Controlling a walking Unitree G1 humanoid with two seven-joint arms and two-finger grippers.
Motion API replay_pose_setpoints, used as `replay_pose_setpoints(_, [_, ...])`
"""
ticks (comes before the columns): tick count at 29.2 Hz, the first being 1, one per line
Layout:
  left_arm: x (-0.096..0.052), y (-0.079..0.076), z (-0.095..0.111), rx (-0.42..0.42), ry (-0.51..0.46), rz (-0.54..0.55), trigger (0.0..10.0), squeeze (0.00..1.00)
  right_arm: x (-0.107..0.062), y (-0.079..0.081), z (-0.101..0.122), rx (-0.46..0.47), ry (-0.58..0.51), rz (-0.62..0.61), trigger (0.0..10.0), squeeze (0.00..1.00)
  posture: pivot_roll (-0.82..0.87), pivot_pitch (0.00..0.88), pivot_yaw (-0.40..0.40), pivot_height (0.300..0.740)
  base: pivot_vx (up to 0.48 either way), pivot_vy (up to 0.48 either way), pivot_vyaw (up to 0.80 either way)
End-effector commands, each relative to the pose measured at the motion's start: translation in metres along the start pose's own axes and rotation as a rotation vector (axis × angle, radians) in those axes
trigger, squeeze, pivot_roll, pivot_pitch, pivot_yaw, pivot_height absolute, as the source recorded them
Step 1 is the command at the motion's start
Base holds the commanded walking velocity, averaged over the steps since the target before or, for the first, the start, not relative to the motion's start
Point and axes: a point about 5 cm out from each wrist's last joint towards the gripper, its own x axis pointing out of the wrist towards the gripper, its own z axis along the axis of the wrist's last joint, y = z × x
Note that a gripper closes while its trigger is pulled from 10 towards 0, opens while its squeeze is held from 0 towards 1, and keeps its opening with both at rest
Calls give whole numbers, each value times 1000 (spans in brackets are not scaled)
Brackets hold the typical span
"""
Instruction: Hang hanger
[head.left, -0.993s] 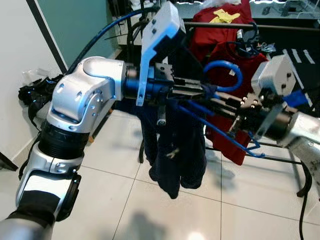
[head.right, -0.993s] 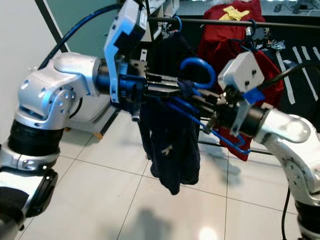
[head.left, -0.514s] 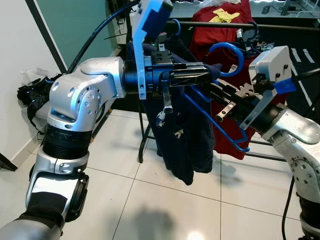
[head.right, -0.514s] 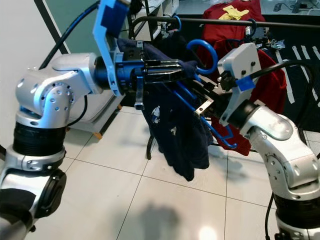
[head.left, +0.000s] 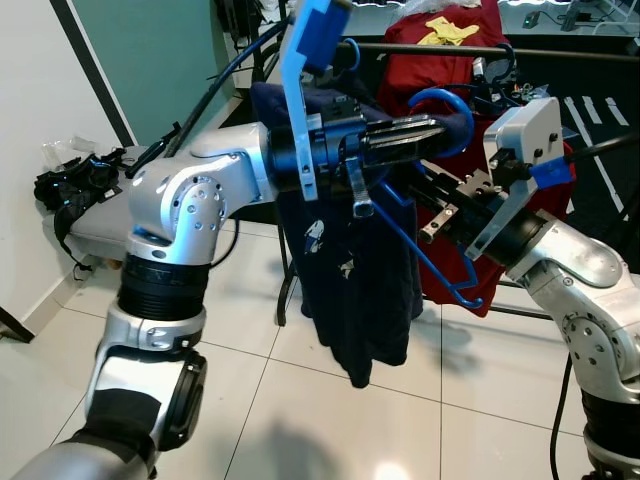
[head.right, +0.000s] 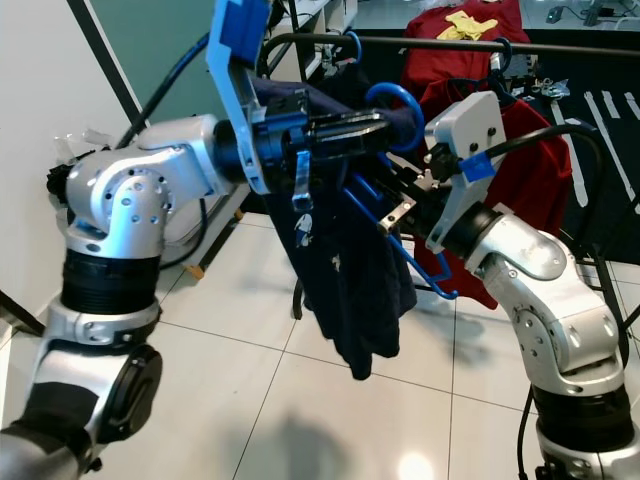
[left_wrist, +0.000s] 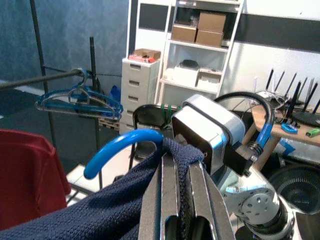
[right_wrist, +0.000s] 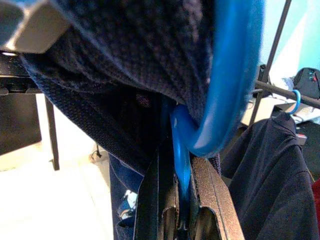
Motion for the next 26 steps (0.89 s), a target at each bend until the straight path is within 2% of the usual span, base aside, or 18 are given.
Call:
replay_pose_setpoints(1, [3,-6,7,17,-22,-48,10000,0,2,2,-3,1,10,-2,10000,0,-2,85,72,740,0,0,0])
replay_pose_setpoints(4, [4,-2,6,2,-39,-31,10000,0,1,1,-3,2,13,-8,10000,0,-1,81,71,740,0,0,0])
replay_pose_setpoints(5, [-6,1,-13,11,38,46,10000,1000,1,-6,-3,14,-3,-53,10000,0,5,76,74,740,0,0,0])
replay_pose_setpoints(6, [-14,2,-27,20,100,95,10000,1000,0,-12,-3,24,-14,-87,10000,0,5,76,74,740,0,0,0])
replay_pose_setpoints(7, [-14,2,-27,20,100,95,10000,1000,0,-12,-3,24,-14,-87,10000,0,5,76,74,740,0,0,0])
replay_pose_setpoints(8, [-22,3,-42,39,170,140,10000,1000,0,-18,-2,37,-33,-123,10000,0,10,80,74,740,0,0,0])
replay_pose_setpoints(9, [-22,3,-42,39,170,140,10000,1000,0,-18,-2,37,-33,-123,10000,0,10,80,74,740,0,0,0])
replay_pose_setpoints(10, [-29,4,-53,61,232,175,10000,1000,0,-23,-1,54,-59,-152,10000,0,11,82,72,740,0,0,0])
replay_pose_setpoints(12, [-29,4,-53,61,232,175,10000,1000,0,-23,-1,54,-59,-152,10000,0,11,82,72,740,0,0,0])
replay_pose_setpoints(15, [-43,7,-65,99,310,233,10000,1000,-4,-34,5,72,-116,-198,10000,0,14,83,68,740,0,0,0])
replay_pose_setpoints(17, [-43,7,-65,99,310,233,10000,1000,-4,-34,5,72,-116,-198,10000,0,14,83,68,740,0,0,0])
replay_pose_setpoints(18, [-51,11,-66,112,325,279,10000,1000,-7,-41,11,83,-154,-213,10000,0,17,84,67,740,0,0,0])
replay_pose_setpoints(20, [-66,19,-60,109,291,377,10000,1000,-14,-50,21,118,-228,-199,10000,0,20,86,63,740,0,0,0])
replay_pose_setpoints(21, [-66,19,-60,109,291,377,10000,1000,-14,-50,21,118,-228,-199,10000,0,20,86,63,740,0,0,0])
replay_pose_setpoints(23, [-76,25,-51,105,219,472,10000,1000,-19,-48,25,170,-274,-123,10000,0,21,86,62,740,0,0,0])
replay_pose_setpoints(26, [-81,29,-46,105,177,528,10000,1000,-20,-43,25,198,-286,-65,10000,0,21,86,62,740,0,0,0])
